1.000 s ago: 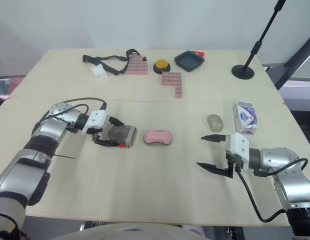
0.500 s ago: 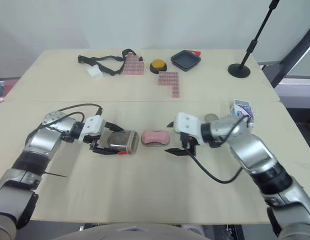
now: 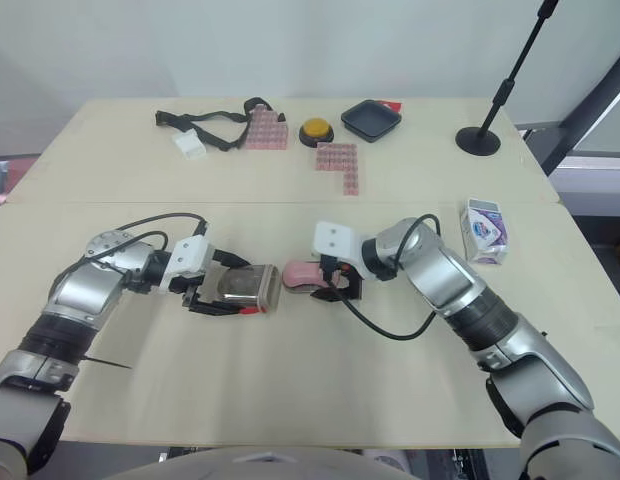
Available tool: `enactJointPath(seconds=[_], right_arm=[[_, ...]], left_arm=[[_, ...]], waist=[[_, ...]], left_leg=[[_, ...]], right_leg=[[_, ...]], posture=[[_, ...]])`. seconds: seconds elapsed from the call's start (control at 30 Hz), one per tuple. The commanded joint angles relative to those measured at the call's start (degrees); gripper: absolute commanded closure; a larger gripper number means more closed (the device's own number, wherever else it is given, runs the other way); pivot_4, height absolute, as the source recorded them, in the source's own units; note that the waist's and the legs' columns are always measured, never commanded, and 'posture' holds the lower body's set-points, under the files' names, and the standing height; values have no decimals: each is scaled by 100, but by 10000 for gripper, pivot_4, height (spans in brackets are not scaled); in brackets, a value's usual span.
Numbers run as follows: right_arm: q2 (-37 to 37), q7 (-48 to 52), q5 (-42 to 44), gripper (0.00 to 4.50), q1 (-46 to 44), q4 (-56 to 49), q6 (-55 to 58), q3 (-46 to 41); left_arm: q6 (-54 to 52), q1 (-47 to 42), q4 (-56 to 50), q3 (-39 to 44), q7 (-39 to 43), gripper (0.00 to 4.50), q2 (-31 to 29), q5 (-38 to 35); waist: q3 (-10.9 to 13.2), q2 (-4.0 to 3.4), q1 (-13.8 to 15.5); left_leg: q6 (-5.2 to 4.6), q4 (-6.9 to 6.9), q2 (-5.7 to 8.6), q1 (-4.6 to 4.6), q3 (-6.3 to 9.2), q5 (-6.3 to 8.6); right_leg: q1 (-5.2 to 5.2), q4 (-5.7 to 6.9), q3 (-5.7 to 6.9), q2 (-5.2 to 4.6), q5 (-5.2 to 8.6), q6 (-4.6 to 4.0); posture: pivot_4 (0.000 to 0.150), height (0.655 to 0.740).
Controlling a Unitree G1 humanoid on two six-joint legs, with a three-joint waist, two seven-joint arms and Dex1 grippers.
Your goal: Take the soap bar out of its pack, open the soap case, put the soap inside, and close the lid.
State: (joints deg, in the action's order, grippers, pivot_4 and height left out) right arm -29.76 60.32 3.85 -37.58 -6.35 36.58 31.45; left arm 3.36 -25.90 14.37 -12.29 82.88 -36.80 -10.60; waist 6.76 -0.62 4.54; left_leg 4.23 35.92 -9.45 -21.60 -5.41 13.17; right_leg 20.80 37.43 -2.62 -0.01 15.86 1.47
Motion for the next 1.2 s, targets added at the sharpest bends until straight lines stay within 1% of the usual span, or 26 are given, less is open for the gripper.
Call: enactJointPath(seconds=[0.03, 0.33, 0.47, 0.53, 0.57, 0.6, 0.9, 1.07, 1.2], right_arm=[[53, 7, -123, 0, -148, 53, -21, 54], [175, -70, -364, 0, -51, 363, -303, 128], [160, -76, -412, 10022, -13, 378, -315, 144], [149, -66, -420, 17140, -2, 379, -315, 154], [150, -62, -420, 19101, 2, 380, -315, 152], [151, -59, -422, 19743, 4, 379, -314, 150], [36, 17, -442, 19743, 34, 325, -438, 99], [-625, 518, -318, 19743, -109, -272, -525, -129], [-983, 800, -247, 19743, -166, -700, -474, -197]], left_arm=[[31, 27, -201, 121, -21, 10234, -105, -91], [-6, 50, -241, 128, -54, 10234, -132, -100], [-9, 49, -241, 123, -62, 10234, -137, -98], [-9, 39, -230, 122, -63, 10234, -133, -96], [-5, 34, -222, 121, -62, 10234, -132, -95], [-3, 32, -219, 121, -62, 10234, -133, -94], [-11, -64, -95, 147, -98, 10234, -113, -82], [-117, -217, 101, 162, -249, 10234, -21, -75], [-140, -267, 148, 90, -316, 10234, 95, -49]], waist=[[0, 0, 1], [0, 0, -1], [0, 0, -1], [-1, 1, -2], [-1, 2, -5], [-1, 2, -6], [-1, 2, -1], [0, 0, 62], [1, -1, 14]], left_leg=[[0, 0, 0, 0, 0, 0], [0, 0, 0, 2, -1, 0], [1, 1, 0, 4, -1, -1], [2, 1, 0, 6, -1, -2], [3, 1, 0, 9, -1, -2], [4, 1, -1, 11, -1, -3], [4, 1, 0, 11, -1, -5], [0, 3, 3, 5, 0, -6], [1, 0, -2, 3, -2, -6]], right_leg=[[0, 0, 0, 0, 0, 0], [-1, 2, -1, 0, 0, -1], [-1, 5, -2, 0, 0, -1], [-1, 7, -2, -1, -1, -1], [-3, 8, -2, 0, -1, -1], [-5, 8, -2, 0, -1, -1], [-5, 9, -2, 0, -2, -3], [-5, 6, 1, -4, -2, -3], [-1, 5, -4, 4, -2, -3]], posture=[[1500, 7400], [1500, 7400], [1500, 7400], [1500, 7400], [1500, 7400], [1500, 7400], [1500, 7400], [1500, 7400], [1500, 7400]])
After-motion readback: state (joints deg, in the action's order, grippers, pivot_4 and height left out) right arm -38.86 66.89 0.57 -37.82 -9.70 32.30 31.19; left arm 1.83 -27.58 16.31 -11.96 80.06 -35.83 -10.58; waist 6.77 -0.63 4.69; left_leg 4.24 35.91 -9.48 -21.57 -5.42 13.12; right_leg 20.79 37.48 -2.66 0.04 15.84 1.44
